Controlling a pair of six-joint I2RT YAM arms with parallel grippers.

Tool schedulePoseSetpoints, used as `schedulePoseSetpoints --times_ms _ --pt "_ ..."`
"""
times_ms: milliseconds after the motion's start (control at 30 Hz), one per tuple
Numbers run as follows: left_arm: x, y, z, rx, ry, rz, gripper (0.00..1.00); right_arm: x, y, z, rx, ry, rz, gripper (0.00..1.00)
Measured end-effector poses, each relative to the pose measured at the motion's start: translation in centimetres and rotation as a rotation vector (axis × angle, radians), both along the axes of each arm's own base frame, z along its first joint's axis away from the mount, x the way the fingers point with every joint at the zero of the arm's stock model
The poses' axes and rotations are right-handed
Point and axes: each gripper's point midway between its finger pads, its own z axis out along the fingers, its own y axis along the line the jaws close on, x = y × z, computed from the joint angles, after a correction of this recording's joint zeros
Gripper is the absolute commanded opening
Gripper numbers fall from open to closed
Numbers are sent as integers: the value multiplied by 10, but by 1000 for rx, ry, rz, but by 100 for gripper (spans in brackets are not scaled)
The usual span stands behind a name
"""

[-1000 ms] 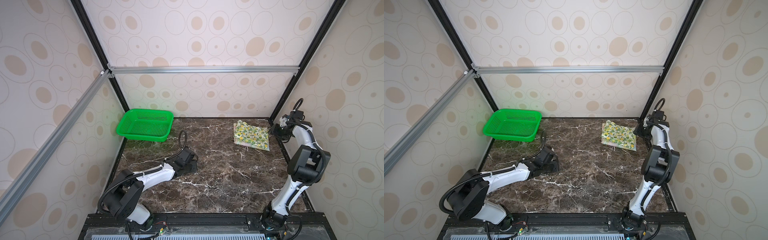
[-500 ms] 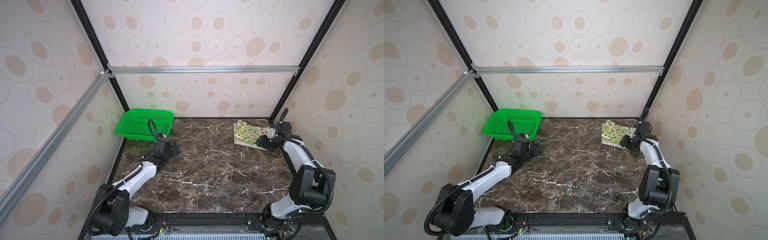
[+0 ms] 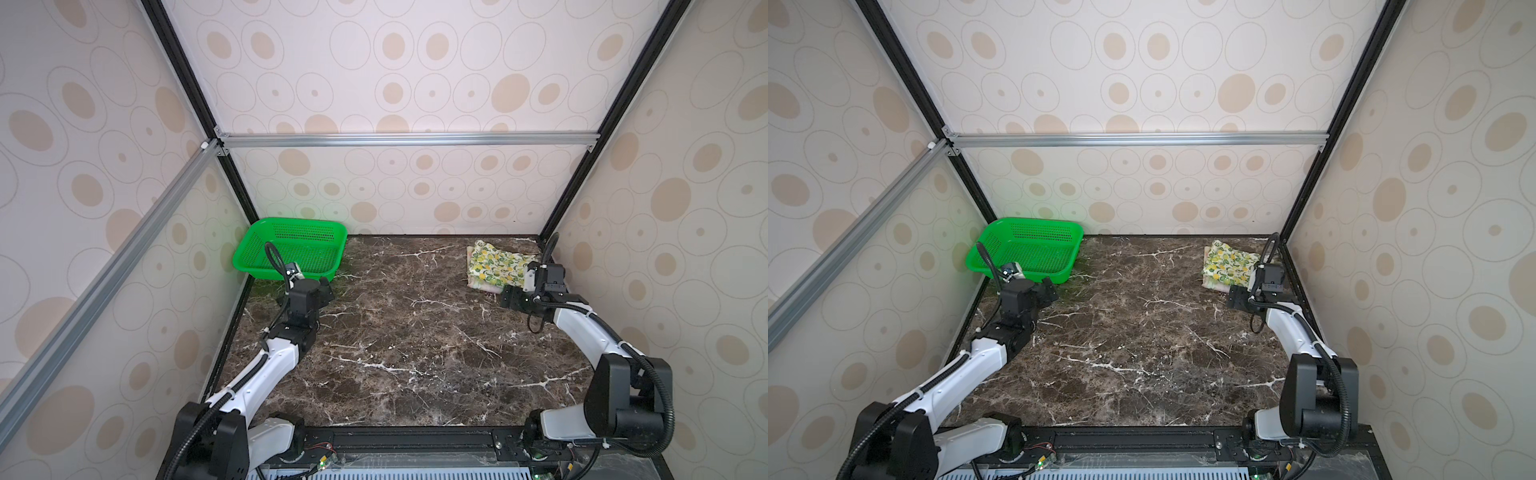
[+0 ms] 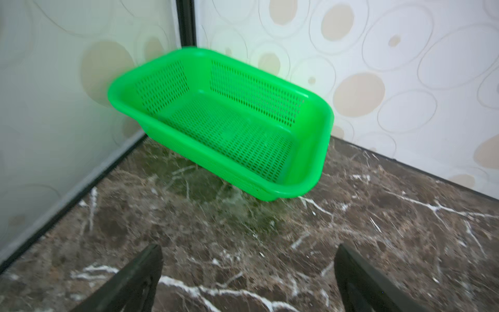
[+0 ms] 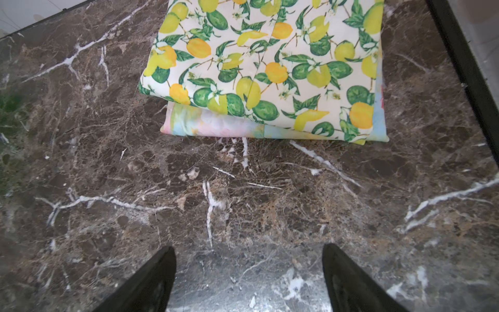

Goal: Fold and stack skirts
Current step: Reset both arms

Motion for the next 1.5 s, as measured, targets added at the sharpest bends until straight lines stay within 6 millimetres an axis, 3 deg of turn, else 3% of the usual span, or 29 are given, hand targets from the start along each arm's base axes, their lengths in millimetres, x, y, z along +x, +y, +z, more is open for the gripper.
schedulePoseSetpoints --times_ms 33,267,500,800,933,1000,1167,1500 --pt "-5 5 -2 36 -16 14 99 -1 0 -5 -18 -4 -4 100" --pt "-16 30 -34 252 5 83 99 -7 -6 -31 -143 -41 -15 100" --pt "-7 29 -74 366 42 47 99 -1 3 -40 -222 -172 26 100" --pt "9 24 -78 374 -19 -5 99 12 7 -31 -273 -372 38 99" --pt "14 28 -75 349 -46 -37 99 14 9 -48 -279 -381 55 100" --pt "17 30 -75 325 -59 -69 99 15 10 -47 -282 -401 61 99" --pt "2 31 -85 289 -93 -125 99 19 12 -40 -281 -437 66 99" --pt "5 22 -82 271 -122 -171 99 20 12 -36 -281 -451 64 100"
